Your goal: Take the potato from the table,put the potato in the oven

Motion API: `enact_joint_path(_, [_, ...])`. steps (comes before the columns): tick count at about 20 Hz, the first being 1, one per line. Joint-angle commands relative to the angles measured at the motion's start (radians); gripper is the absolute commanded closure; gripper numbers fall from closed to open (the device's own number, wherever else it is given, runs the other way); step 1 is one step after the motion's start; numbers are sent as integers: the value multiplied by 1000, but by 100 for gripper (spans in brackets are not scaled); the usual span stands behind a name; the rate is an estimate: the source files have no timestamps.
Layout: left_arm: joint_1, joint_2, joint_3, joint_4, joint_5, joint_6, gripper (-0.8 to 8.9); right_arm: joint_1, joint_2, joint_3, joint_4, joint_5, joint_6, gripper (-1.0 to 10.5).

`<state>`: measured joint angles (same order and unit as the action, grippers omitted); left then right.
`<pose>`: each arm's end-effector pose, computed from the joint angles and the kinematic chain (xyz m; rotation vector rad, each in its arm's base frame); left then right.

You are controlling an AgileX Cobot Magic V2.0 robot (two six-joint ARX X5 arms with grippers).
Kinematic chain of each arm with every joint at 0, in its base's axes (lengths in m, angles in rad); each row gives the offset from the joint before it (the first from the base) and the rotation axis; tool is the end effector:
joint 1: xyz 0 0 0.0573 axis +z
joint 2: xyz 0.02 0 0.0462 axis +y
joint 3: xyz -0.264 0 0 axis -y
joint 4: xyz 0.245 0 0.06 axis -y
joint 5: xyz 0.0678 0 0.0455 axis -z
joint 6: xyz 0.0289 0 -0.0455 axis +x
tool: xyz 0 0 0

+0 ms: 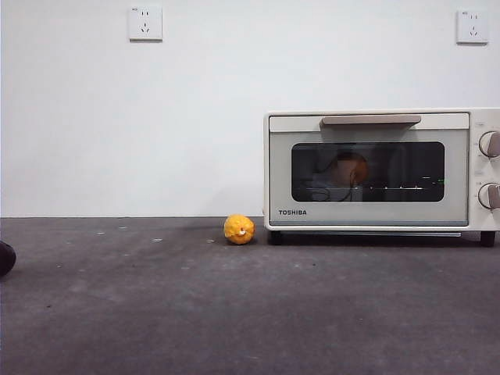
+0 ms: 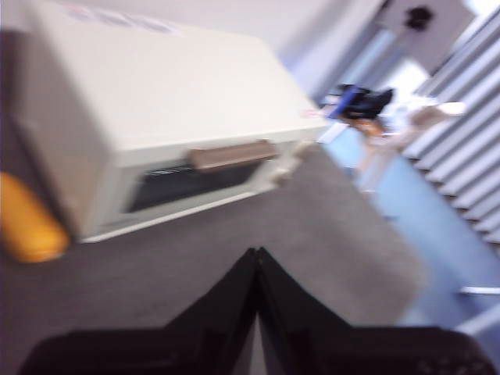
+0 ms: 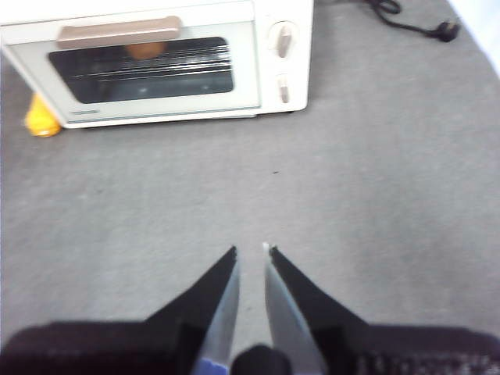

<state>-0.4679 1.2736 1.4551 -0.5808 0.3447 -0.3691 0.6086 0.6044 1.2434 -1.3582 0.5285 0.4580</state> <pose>0.2280 -0.1261 0.4222 -0.3185 0.5523 -0.7160 0.0358 0.0072 0.3867 0.0565 0.6039 -0.0626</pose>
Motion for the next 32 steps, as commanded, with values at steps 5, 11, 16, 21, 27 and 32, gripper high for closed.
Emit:
enact_joint_path(5, [10, -147, 2, -158, -111, 66, 818, 1, 23, 1, -20, 13, 10, 883])
enact_joint_path(11, [12, -148, 2, -155, -110, 66, 817, 1, 28, 1, -20, 12, 11, 883])
enact_joint_path(16, [30, -124, 1, -143, -169, 325, 817, 1, 28, 1, -20, 11, 10, 883])
enact_joint_path(21, [100, -133, -9, -117, -148, 792, 818, 1, 28, 1, -20, 11, 10, 883])
enact_joint_path(27, [335, -195, -164, 172, 134, 731, 817, 1, 28, 1, -20, 12, 10, 883])
enact_joint_path(32, [429, -329, -533, 533, 3, 640, 817, 1, 29, 1, -20, 12, 10, 883])
